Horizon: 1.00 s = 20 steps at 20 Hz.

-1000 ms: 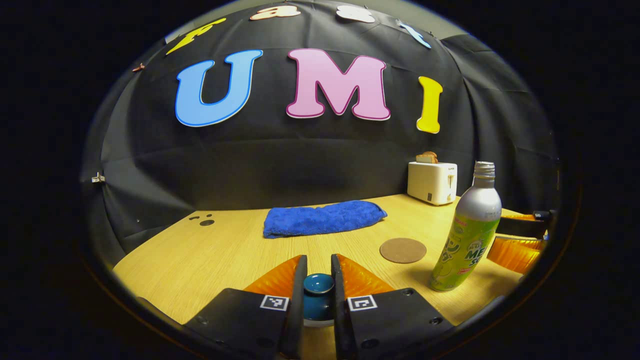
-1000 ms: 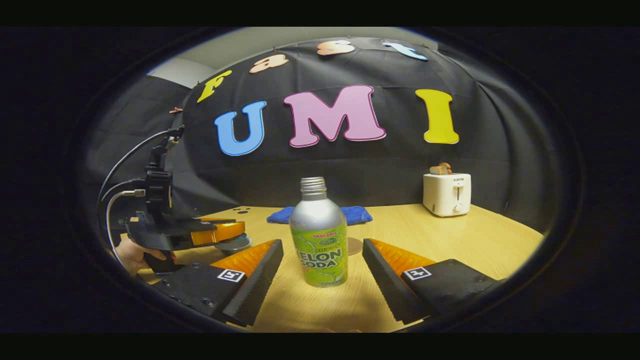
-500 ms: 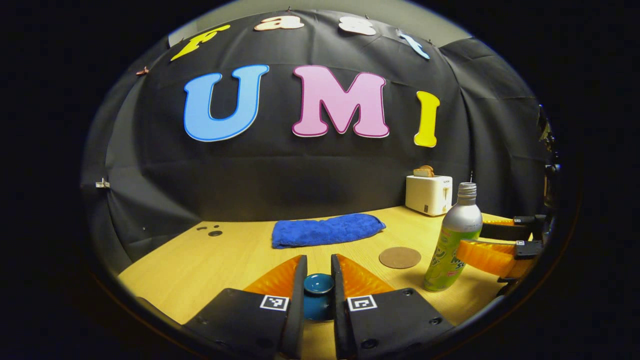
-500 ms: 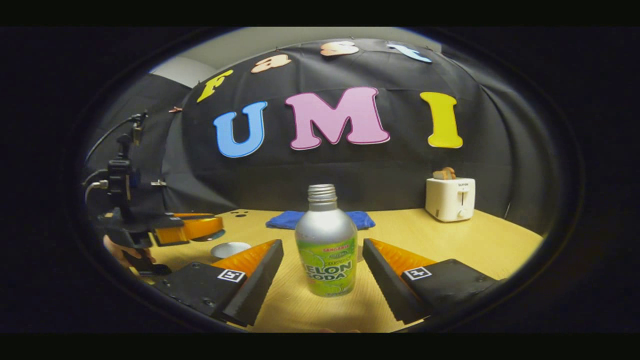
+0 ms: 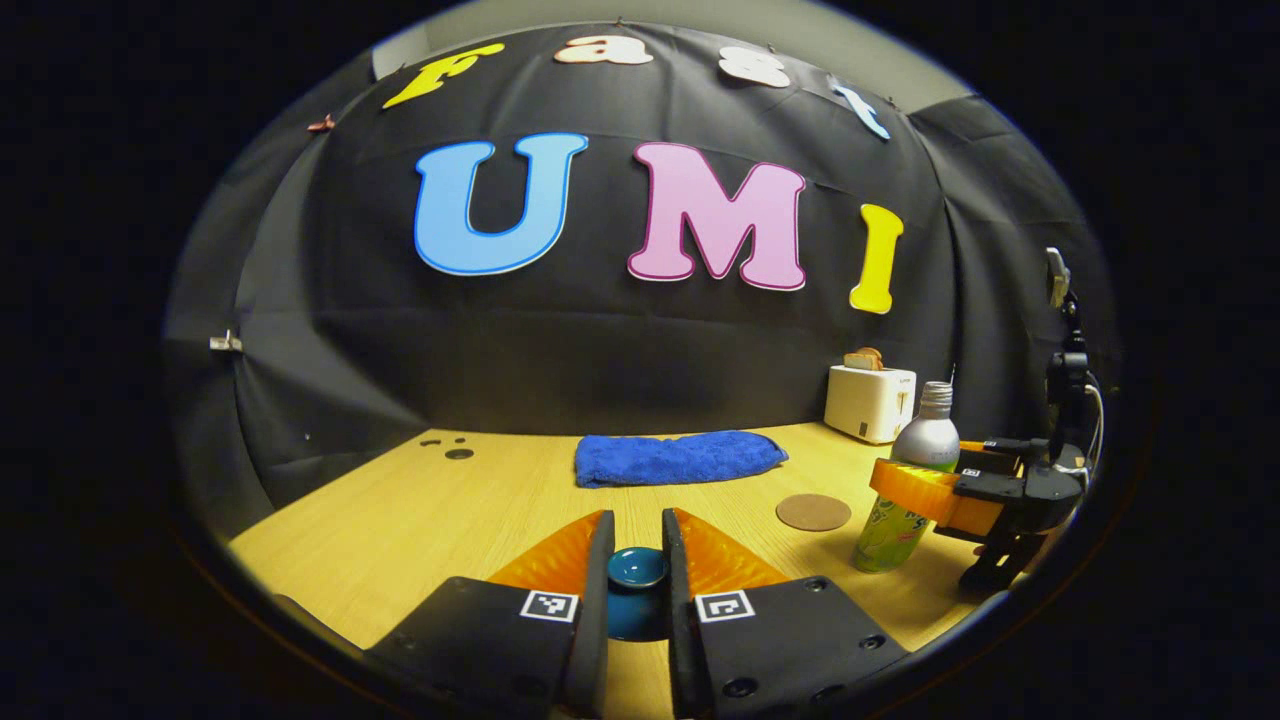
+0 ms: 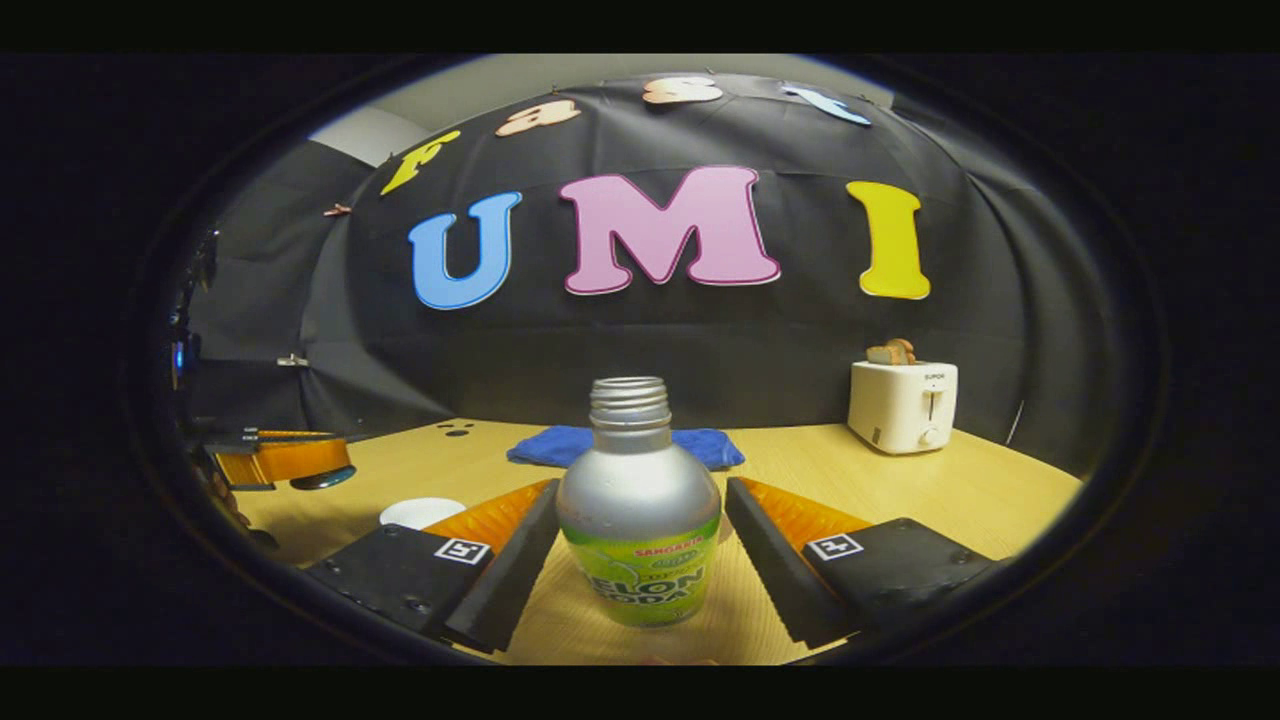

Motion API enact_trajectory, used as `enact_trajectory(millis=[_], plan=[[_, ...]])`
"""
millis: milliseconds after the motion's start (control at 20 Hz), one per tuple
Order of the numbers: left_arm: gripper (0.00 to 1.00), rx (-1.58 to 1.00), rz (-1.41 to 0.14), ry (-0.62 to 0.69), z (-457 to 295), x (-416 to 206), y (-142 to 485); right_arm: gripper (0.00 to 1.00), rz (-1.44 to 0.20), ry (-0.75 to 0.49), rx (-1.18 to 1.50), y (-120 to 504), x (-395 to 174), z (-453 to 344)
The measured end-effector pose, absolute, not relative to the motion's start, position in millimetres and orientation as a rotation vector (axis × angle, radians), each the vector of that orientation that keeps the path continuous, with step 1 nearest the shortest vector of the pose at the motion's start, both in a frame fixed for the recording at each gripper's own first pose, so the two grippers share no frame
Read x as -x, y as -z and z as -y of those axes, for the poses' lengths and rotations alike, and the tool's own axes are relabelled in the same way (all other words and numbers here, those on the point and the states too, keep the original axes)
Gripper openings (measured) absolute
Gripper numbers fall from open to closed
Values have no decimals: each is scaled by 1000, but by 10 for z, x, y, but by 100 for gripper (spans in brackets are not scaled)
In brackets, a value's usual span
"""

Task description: Open the teacup lid with one hand, grasp the water bottle and pour water into the teacup with the other hand; after pouring, place the water bottle on the coaster and then close the teacup lid.

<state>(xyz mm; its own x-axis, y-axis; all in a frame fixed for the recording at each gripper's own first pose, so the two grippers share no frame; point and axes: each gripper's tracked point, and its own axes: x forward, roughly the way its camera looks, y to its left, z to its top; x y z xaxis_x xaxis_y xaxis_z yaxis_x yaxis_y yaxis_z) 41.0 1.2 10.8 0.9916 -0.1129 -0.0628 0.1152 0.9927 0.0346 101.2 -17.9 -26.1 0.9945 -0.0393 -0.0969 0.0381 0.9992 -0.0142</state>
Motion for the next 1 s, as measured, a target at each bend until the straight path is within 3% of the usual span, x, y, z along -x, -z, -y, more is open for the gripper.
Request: enact_trajectory(millis=[150, 200, 250, 350, 400, 500, 700, 1000], plan=[[28, -30, -67, 104, -92, -382, -72, 99, -116, 53, 28, 329, -1077, 198], [31, -20, -67, 111, -89, -368, -82, 93, -121, 56, 33, 340, -1088, 196], [29, -12, -65, 115, -89, -346, -86, 96, -126, 56, 35, 356, -1100, 184], [29, -14, -62, 122, -93, -303, -99, 84, -125, 66, 45, 349, -1117, 184], [28, -14, -58, 126, -102, -286, -125, 87, -129, 74, 53, 352, -1121, 195], [31, -8, -54, 129, -120, -243, -144, 82, -149, 66, 82, 358, -1157, 162], [28, -4, -43, 125, -205, -201, -170, 79, -184, 39, 248, 314, -1195, 103], [28, -5, -30, 99, -377, -101, -183, 80, -120, -14, 498, 16, -1302, -72]])
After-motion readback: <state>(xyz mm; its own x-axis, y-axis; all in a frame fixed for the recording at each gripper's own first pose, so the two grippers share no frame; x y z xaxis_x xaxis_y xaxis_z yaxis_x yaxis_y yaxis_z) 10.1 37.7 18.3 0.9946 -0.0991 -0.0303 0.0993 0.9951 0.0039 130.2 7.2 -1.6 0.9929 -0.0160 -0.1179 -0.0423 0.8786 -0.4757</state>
